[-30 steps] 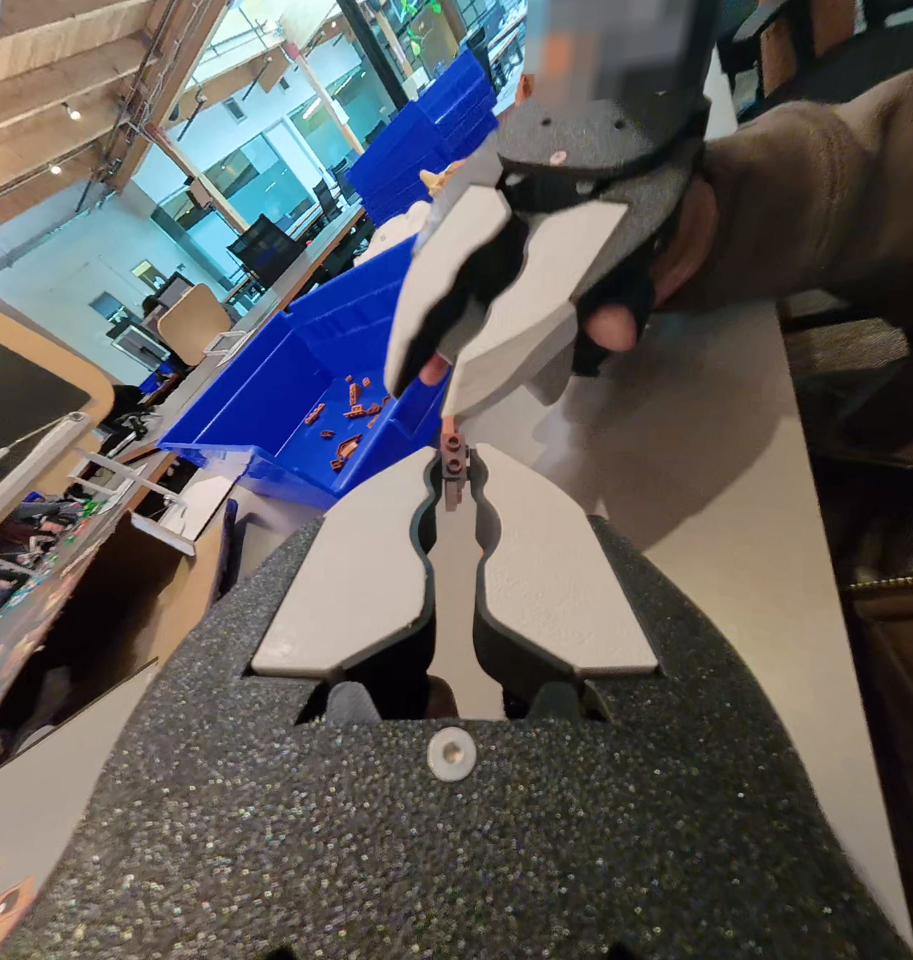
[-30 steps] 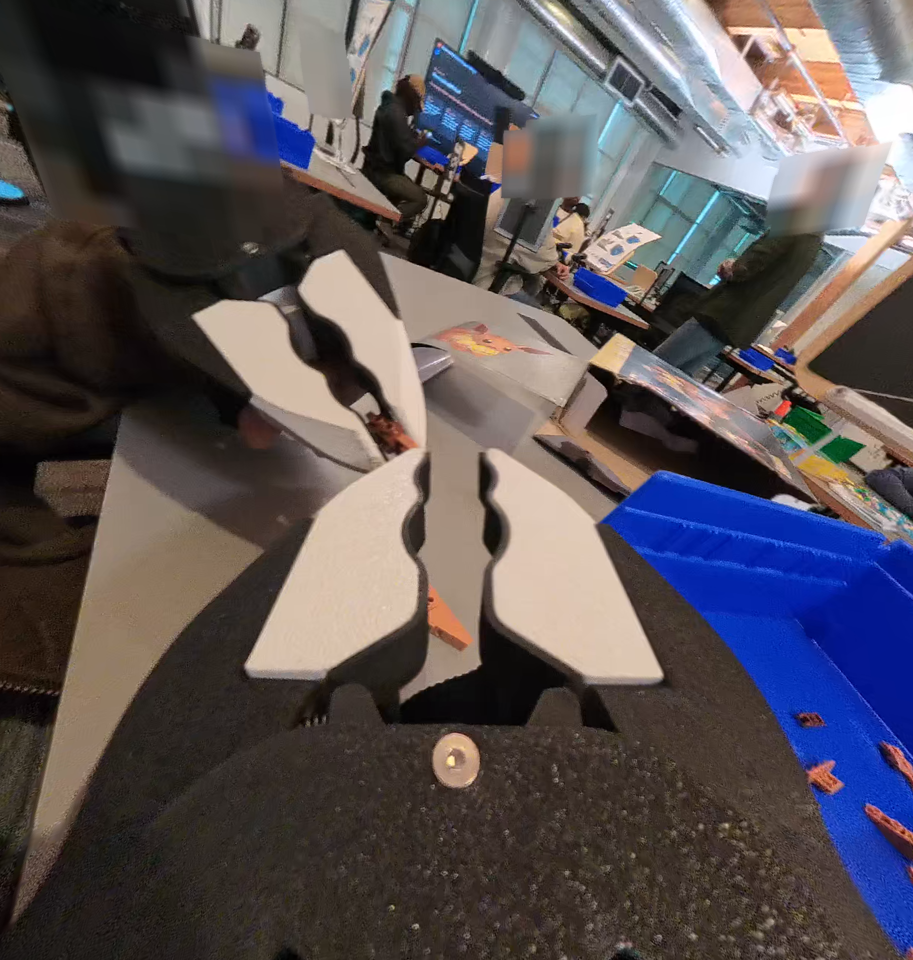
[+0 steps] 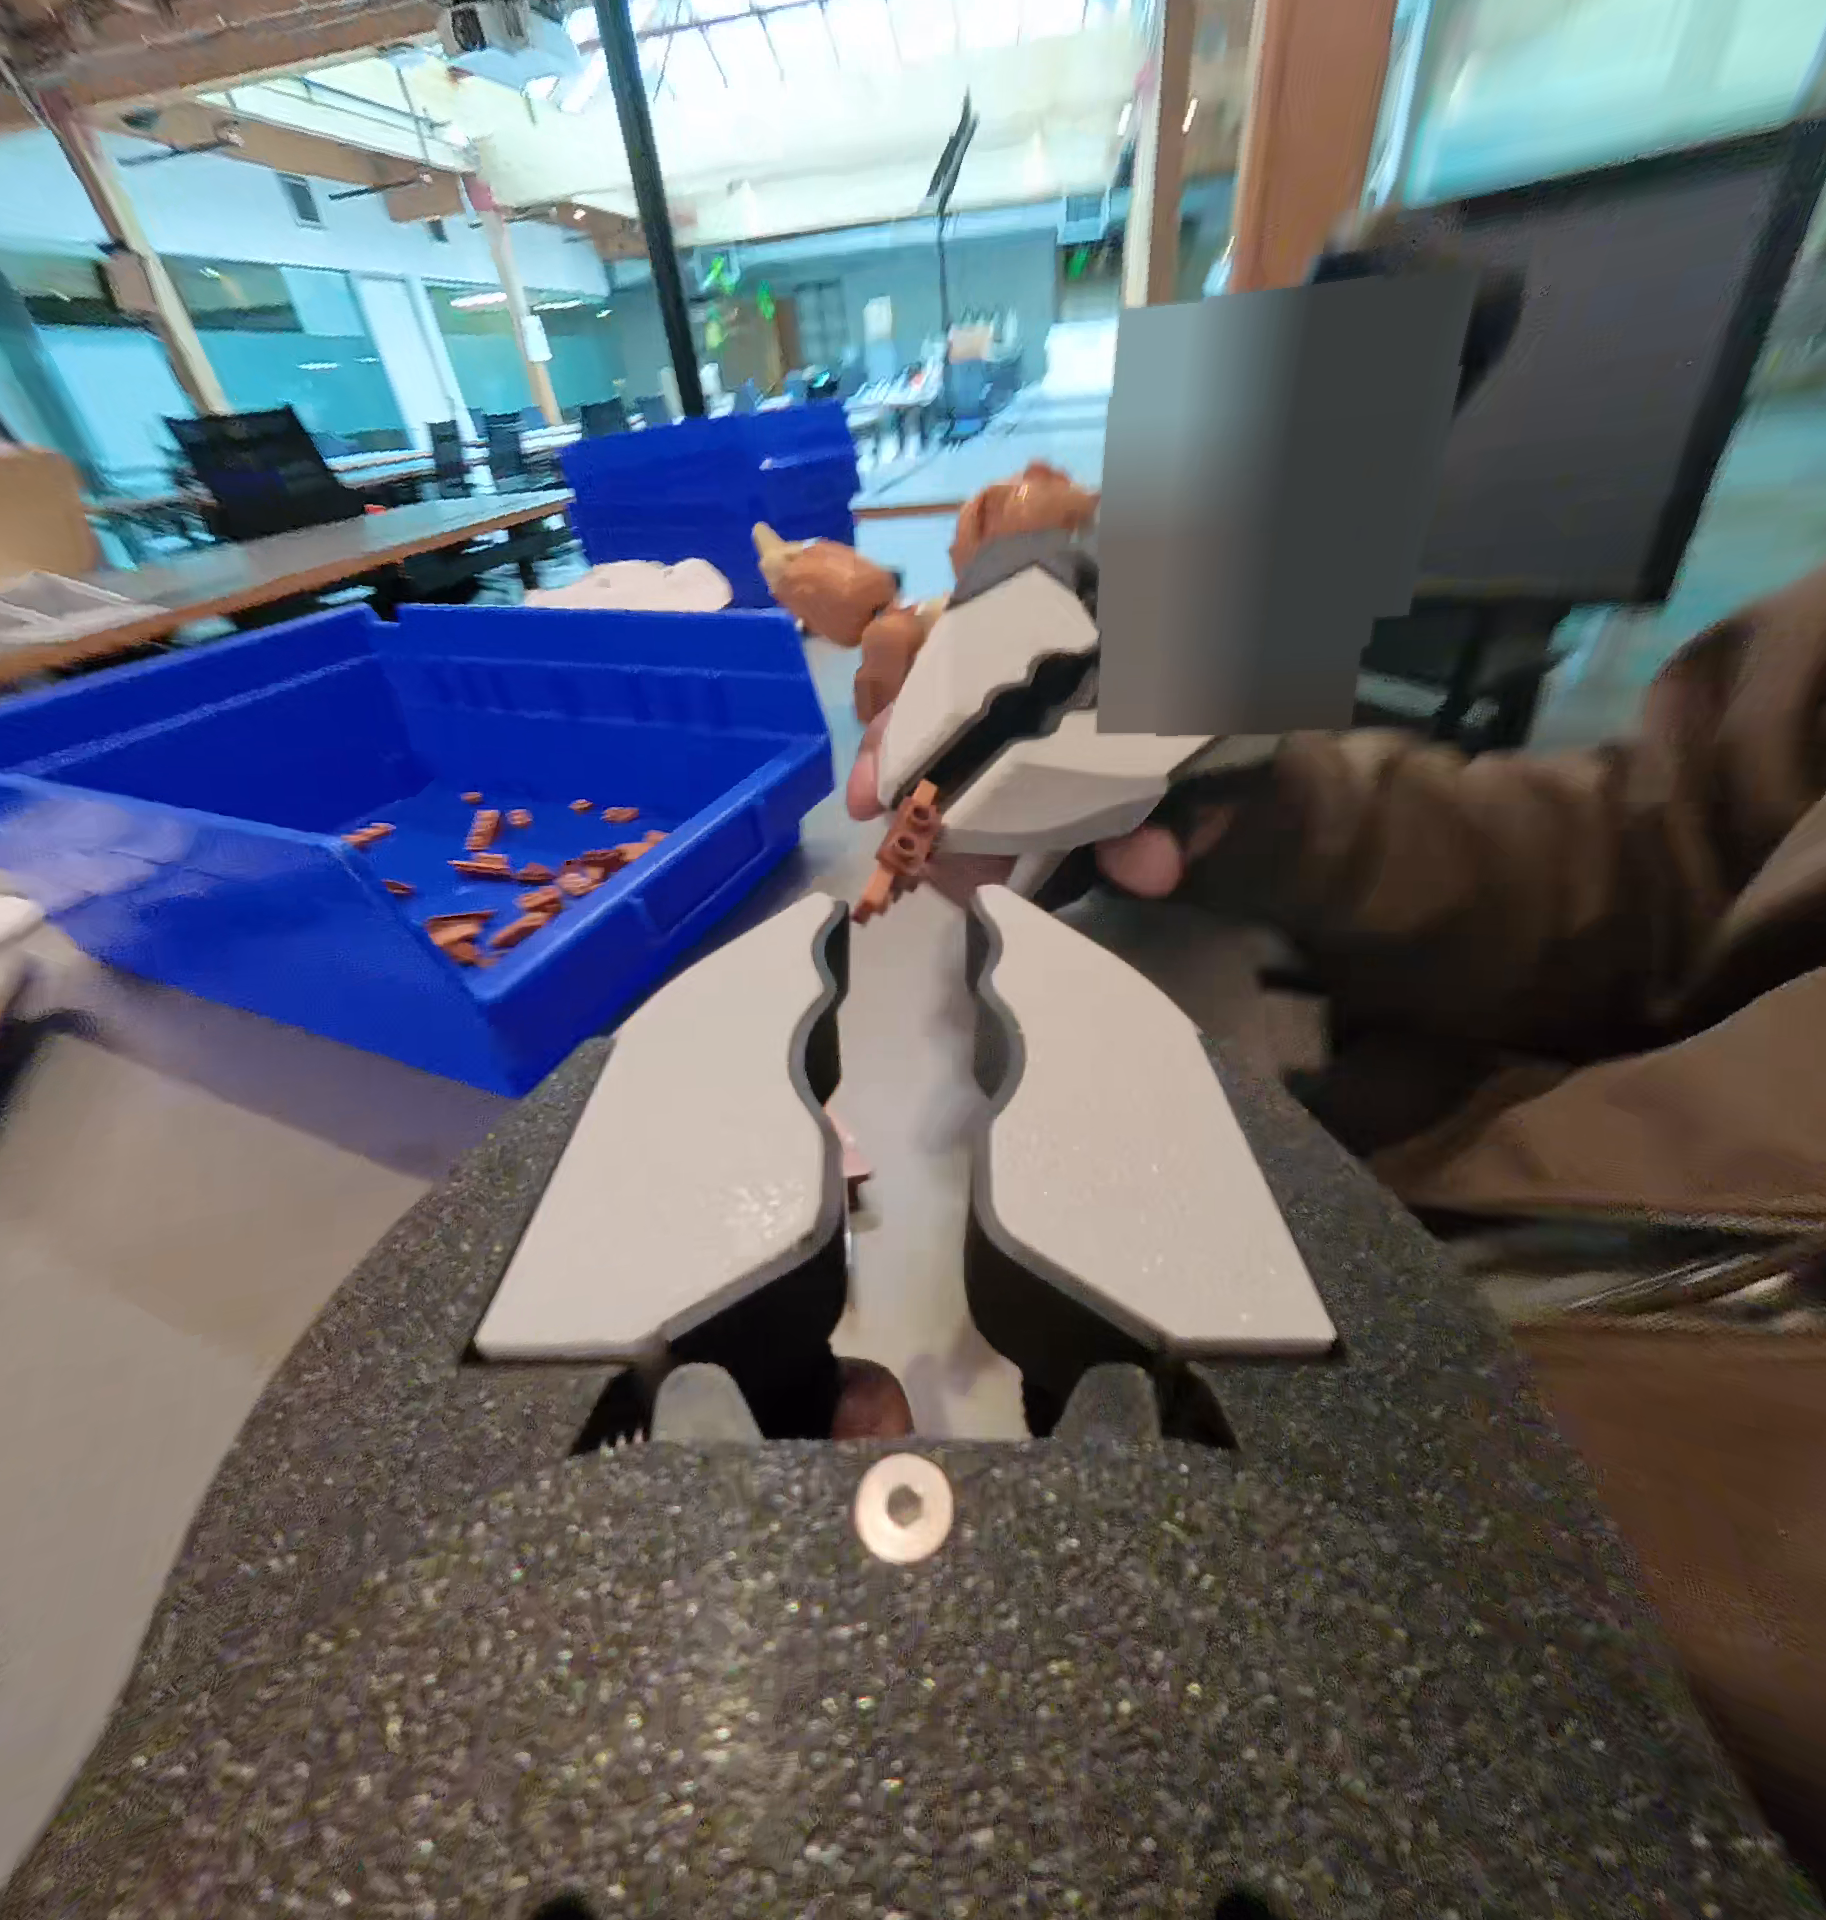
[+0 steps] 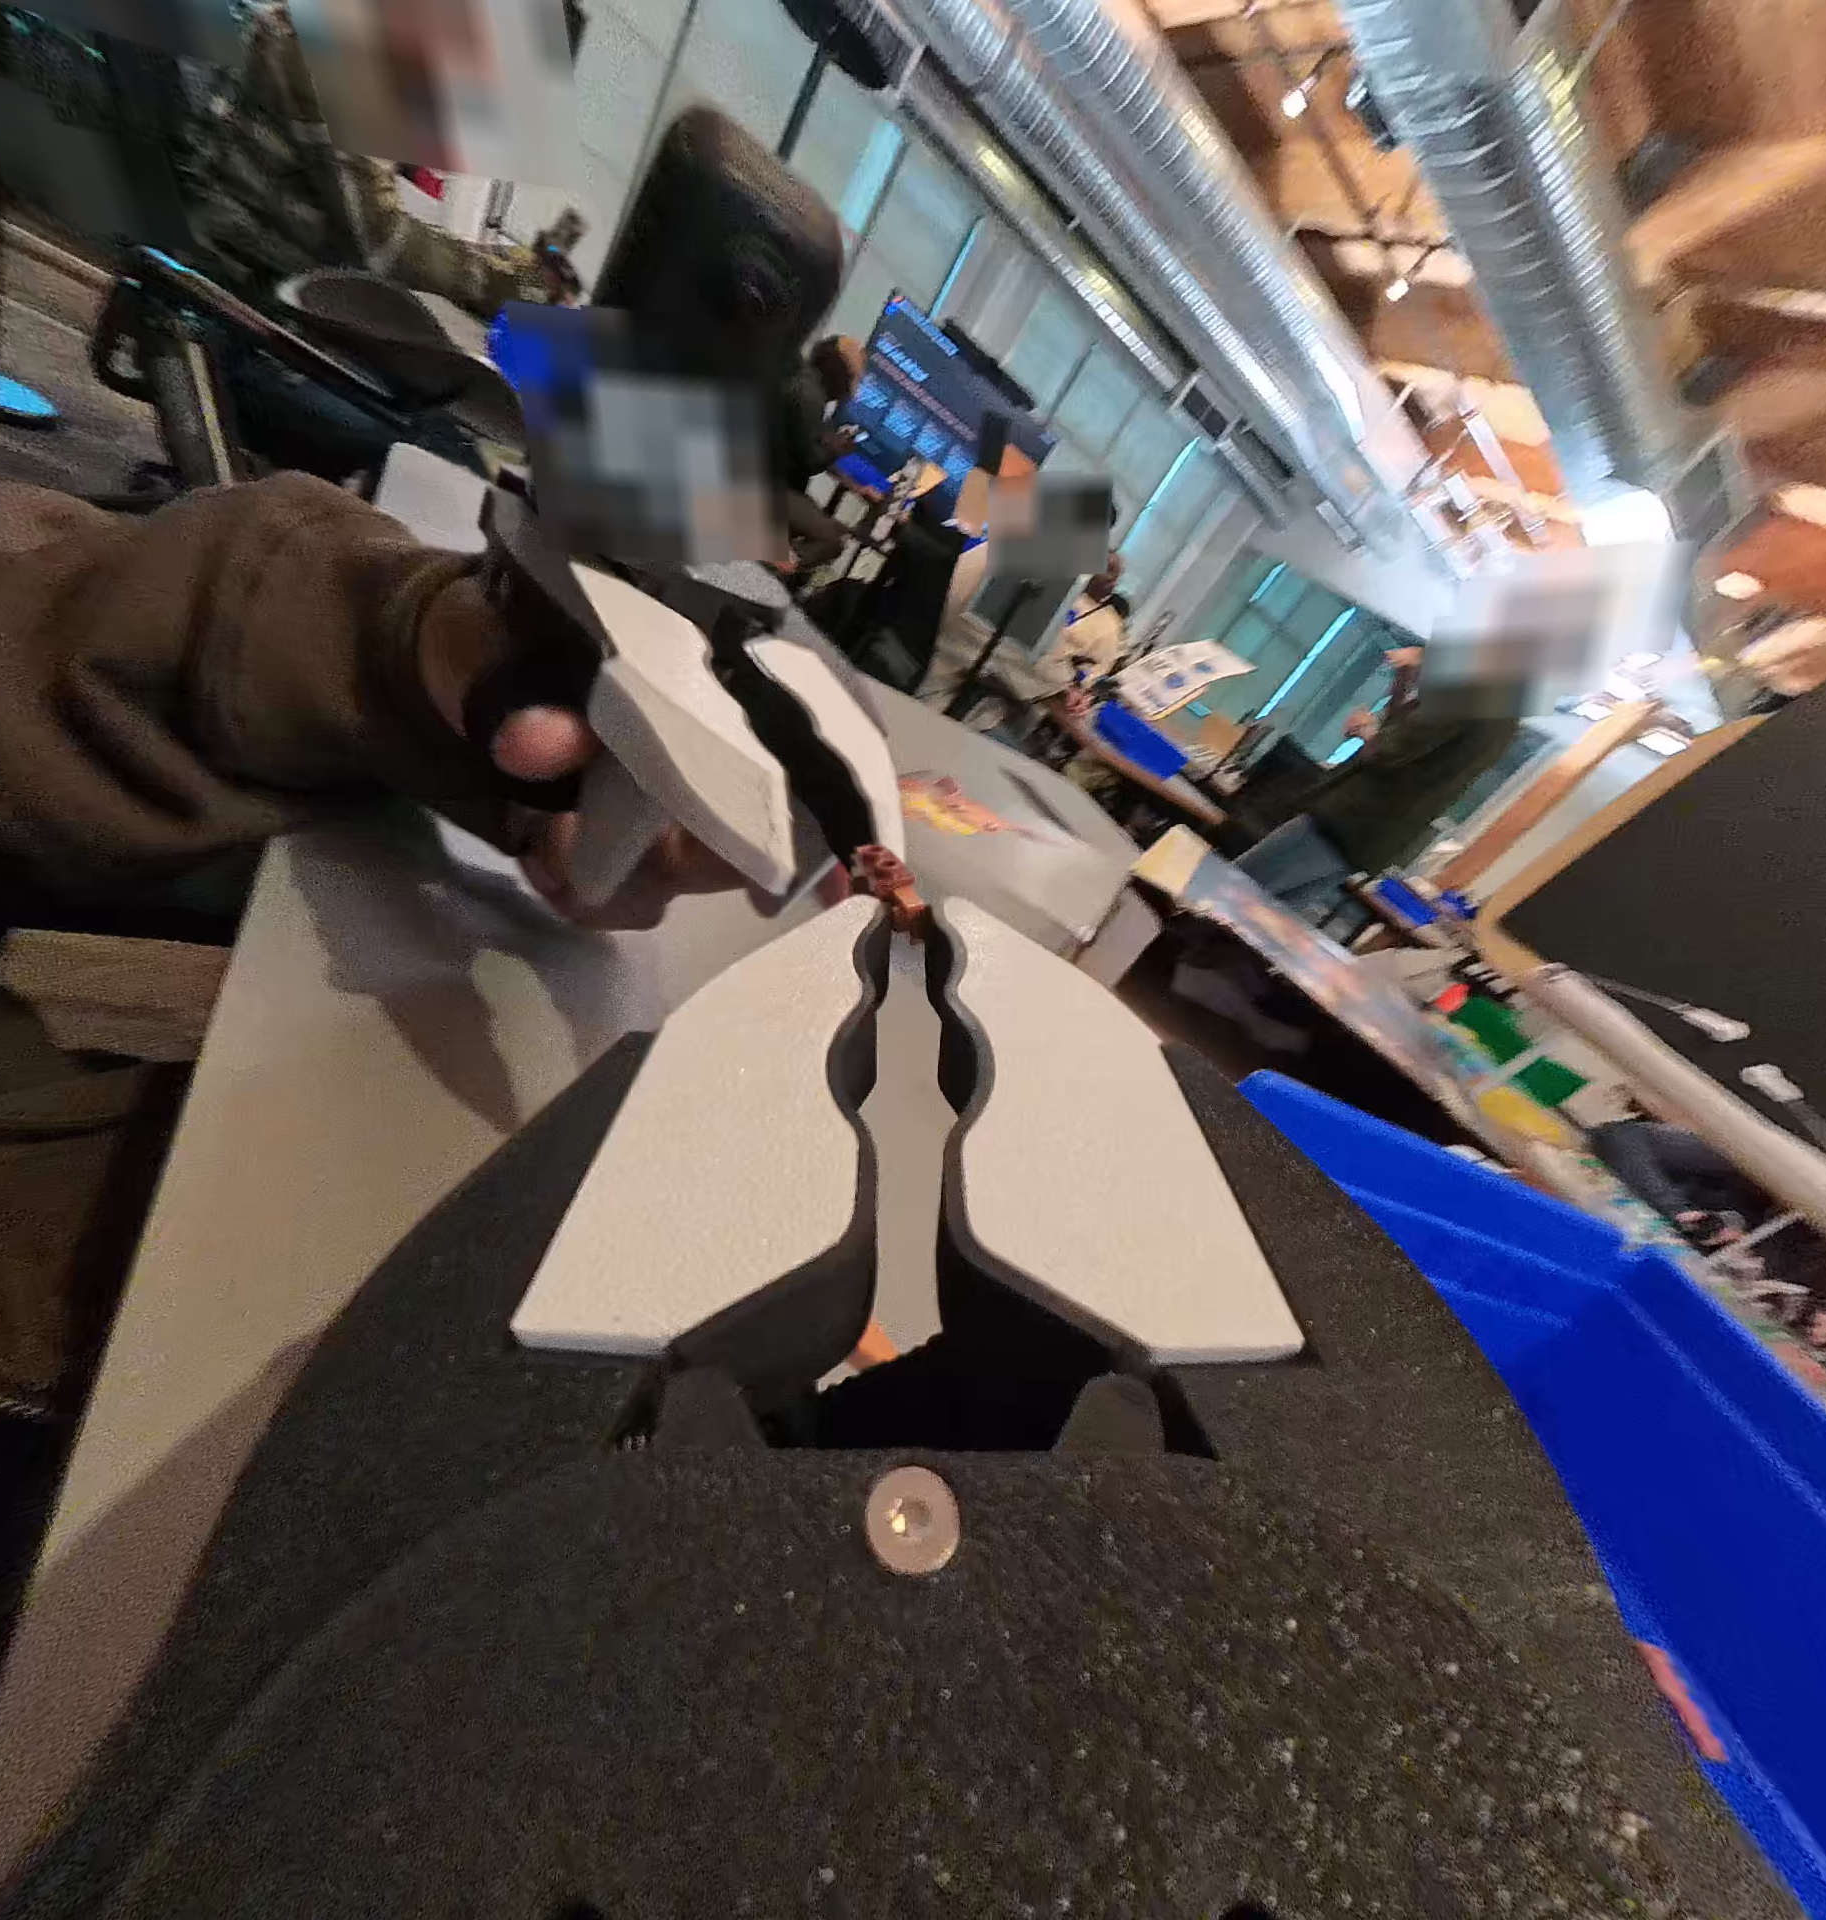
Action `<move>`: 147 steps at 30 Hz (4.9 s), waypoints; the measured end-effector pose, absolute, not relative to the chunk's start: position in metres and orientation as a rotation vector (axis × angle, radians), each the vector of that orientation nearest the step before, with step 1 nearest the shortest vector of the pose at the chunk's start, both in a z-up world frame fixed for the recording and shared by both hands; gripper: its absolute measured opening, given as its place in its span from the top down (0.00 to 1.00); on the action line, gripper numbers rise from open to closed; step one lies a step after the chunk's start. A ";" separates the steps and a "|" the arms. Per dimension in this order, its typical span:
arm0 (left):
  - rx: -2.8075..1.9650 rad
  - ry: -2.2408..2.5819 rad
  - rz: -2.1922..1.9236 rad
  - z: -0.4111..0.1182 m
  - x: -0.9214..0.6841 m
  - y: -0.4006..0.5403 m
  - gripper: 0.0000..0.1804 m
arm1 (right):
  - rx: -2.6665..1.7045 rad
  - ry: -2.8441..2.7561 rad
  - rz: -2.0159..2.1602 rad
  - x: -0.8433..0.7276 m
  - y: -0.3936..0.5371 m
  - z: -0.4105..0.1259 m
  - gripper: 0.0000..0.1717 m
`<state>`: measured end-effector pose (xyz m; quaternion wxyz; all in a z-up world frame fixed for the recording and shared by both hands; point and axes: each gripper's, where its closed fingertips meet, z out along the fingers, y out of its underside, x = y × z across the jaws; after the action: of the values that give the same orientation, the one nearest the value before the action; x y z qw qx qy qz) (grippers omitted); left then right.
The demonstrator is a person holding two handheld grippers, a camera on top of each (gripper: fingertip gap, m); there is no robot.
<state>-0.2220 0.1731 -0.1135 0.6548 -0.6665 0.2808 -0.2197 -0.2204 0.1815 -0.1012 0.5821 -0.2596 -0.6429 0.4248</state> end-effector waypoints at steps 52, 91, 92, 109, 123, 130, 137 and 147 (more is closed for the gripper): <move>-1.464 0.173 -1.271 -0.099 -0.228 0.181 0.93 | -0.146 -1.308 0.048 -0.231 0.177 -0.100 0.97; -1.578 0.237 -1.034 -0.113 -0.231 0.187 0.93 | -0.183 -1.375 -0.050 -0.237 0.187 -0.114 0.97; -1.580 0.251 -1.008 -0.113 -0.231 0.187 0.93 | -0.205 -1.385 -0.013 -0.237 0.187 -0.114 0.97; -1.672 0.277 -0.768 -0.127 -0.244 0.195 0.93 | -0.498 -1.389 0.304 -0.236 0.205 -0.106 0.98; -1.631 0.242 -0.835 -0.121 -0.246 0.194 0.93 | -1.116 -1.208 0.364 -0.222 0.311 -0.118 0.82; -1.527 0.218 -1.057 -0.107 -0.242 0.185 0.93 | -0.562 -1.492 0.570 -0.240 0.196 -0.115 0.87; -1.543 0.246 -1.072 -0.110 -0.233 0.185 0.93 | -0.496 -1.498 0.635 -0.240 0.177 -0.112 0.87; -1.556 0.191 -0.994 -0.112 -0.240 0.192 0.90 | -0.614 -1.414 0.534 -0.244 0.207 -0.105 0.97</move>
<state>-0.2401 0.1925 -0.1116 0.5992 -0.6711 0.0824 -0.4287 -0.2437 0.2070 -0.1052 0.6855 -0.2742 -0.6310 0.2382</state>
